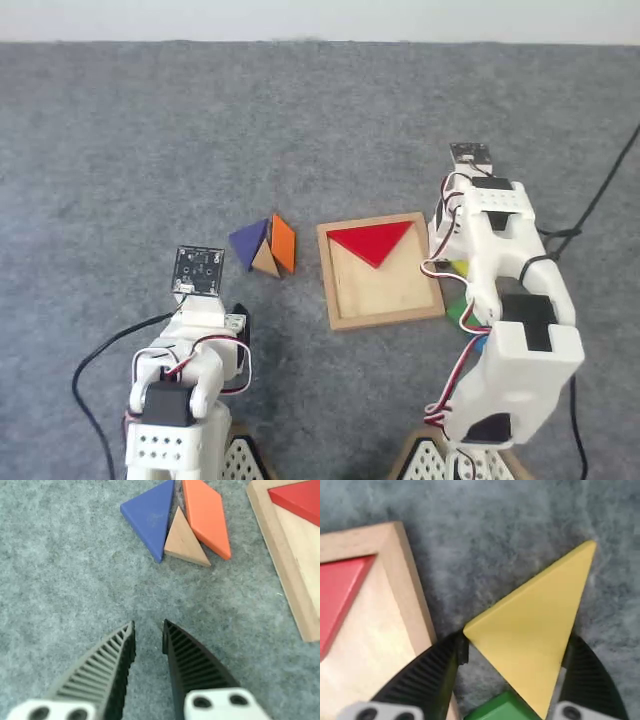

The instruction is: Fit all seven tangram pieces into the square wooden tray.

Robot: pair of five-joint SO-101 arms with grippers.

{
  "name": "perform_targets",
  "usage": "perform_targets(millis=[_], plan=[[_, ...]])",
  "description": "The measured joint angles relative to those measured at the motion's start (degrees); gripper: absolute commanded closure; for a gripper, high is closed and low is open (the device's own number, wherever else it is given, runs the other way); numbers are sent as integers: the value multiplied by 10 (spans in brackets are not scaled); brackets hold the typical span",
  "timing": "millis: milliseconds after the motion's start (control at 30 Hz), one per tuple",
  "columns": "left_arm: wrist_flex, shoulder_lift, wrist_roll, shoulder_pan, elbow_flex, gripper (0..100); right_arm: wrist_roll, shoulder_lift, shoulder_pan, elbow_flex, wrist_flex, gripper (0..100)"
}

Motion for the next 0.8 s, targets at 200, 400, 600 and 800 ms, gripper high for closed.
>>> perform_targets(millis=[200,400,600,800], plan=[[0,0,0,0,0,907,-36,0,-7,-1,0,708],[0,0,0,0,0,907,-67,0,-10,-12,3,619],[0,0,0,0,0,907,-114,0,-12,-15,3,524],[0,0,0,0,0,907,-124,1,-26,-40,3,570]])
